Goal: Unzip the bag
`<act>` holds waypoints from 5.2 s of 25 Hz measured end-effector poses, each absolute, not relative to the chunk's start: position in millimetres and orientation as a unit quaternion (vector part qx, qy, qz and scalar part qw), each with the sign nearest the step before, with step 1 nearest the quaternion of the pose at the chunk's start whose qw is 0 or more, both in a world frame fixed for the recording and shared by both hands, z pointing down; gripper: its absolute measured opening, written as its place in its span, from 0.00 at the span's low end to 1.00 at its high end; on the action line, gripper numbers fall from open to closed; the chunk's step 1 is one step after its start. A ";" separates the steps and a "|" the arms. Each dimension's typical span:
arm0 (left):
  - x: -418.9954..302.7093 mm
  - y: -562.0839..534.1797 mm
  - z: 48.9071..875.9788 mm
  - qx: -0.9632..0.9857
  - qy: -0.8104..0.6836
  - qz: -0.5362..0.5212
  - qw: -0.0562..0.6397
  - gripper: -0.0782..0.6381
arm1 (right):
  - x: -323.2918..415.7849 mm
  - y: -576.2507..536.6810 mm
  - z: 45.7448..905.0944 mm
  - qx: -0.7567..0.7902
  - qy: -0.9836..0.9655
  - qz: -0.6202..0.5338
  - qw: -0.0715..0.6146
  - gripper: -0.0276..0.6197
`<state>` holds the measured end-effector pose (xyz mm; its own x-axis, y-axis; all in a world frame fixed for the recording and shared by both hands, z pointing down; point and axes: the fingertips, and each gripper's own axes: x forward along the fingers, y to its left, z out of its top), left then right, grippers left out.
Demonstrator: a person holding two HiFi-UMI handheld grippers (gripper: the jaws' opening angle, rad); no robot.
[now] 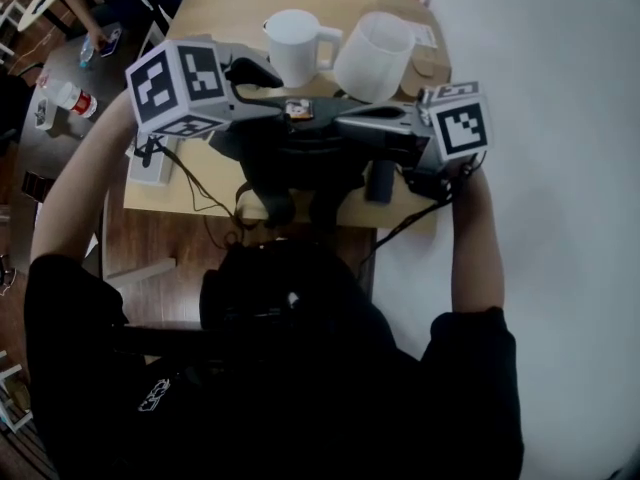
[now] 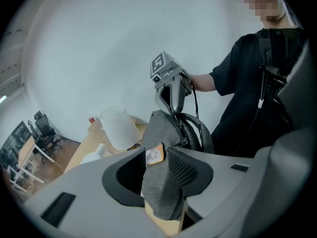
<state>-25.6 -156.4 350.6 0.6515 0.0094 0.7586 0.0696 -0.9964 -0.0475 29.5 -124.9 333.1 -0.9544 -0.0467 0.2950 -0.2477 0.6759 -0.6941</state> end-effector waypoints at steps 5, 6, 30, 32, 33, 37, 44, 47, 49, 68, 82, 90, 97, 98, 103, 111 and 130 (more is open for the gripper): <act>-25.5 -145.1 354.5 -0.928 -0.081 -0.342 -0.126 0.30 | 30.0 -125.9 333.9 0.080 -0.905 0.399 0.123 0.06; -26.9 -146.3 350.0 -0.928 -0.095 -0.318 -0.168 0.30 | 30.5 -126.3 334.0 0.081 -0.905 0.399 0.123 0.06; -11.7 -132.7 353.5 -0.721 -0.301 -0.451 -0.431 0.30 | 30.2 -123.6 337.9 0.072 -0.897 0.419 0.119 0.06; -12.2 -128.8 360.1 -0.711 -0.308 -0.462 -0.430 0.30 | 29.6 -123.5 338.3 0.072 -0.897 0.419 0.121 0.06; -12.2 -126.1 362.4 -0.706 -0.313 -0.465 -0.432 0.30 | 29.3 -123.0 338.5 0.071 -0.897 0.419 0.121 0.06; -10.8 -119.7 361.8 -0.696 -0.334 -0.462 -0.437 0.30 | 28.7 -122.4 338.2 0.069 -0.897 0.420 0.120 0.06; -10.8 -120.1 360.2 -0.711 -0.346 -0.449 -0.416 0.15 | 29.2 -123.4 338.0 0.065 -0.895 0.425 0.118 0.06; -13.7 -121.6 349.9 -0.734 -0.338 -0.443 -0.388 0.12 | 30.4 -123.9 338.1 0.066 -0.897 0.421 0.117 0.06; -17.1 -121.1 342.8 -0.751 -0.324 -0.441 -0.369 0.12 | 30.0 -124.3 336.3 0.069 -0.898 0.420 0.113 0.06; -38.0 -104.0 367.0 -0.833 -0.171 -0.483 -0.211 0.14 | 30.0 -125.4 335.7 0.070 -0.907 0.398 0.122 0.06; -30.7 -114.0 357.8 -0.861 -0.076 -0.427 -0.267 0.12 | 31.4 -122.5 337.2 0.132 -0.916 0.361 0.114 0.05; -34.2 -125.1 354.8 -0.849 -0.047 -0.325 -0.414 0.12 | 32.2 -122.1 328.1 0.233 -0.912 0.334 0.054 0.06; -37.0 -129.7 346.0 -0.861 -0.030 -0.187 -0.472 0.12 | 39.7 -121.8 334.1 0.255 -0.902 0.349 0.007 0.05; -39.3 -132.0 346.6 -0.872 -0.016 -0.181 -0.455 0.12 | 39.9 -121.8 334.6 0.259 -0.901 0.348 0.002 0.05; -38.7 -140.9 337.0 -0.909 0.075 -0.140 -0.385 0.12 | 36.3 -124.6 326.8 0.291 -0.904 0.315 0.000 0.06; -31.6 -146.0 327.7 -0.920 0.170 -0.106 -0.336 0.12 | 38.0 -127.2 333.3 0.305 -0.901 0.308 0.000 0.06; -45.4 -136.4 332.5 -0.926 0.209 -0.026 -0.313 0.12 | 35.7 -121.7 333.1 0.332 -0.900 0.282 -0.005 0.05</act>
<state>-45.4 -136.4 332.5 0.9114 -0.3704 0.1792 -0.4032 -0.7172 0.5684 35.7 -121.7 333.1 -0.7793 -0.6007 0.1783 -0.5950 0.6200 -0.5115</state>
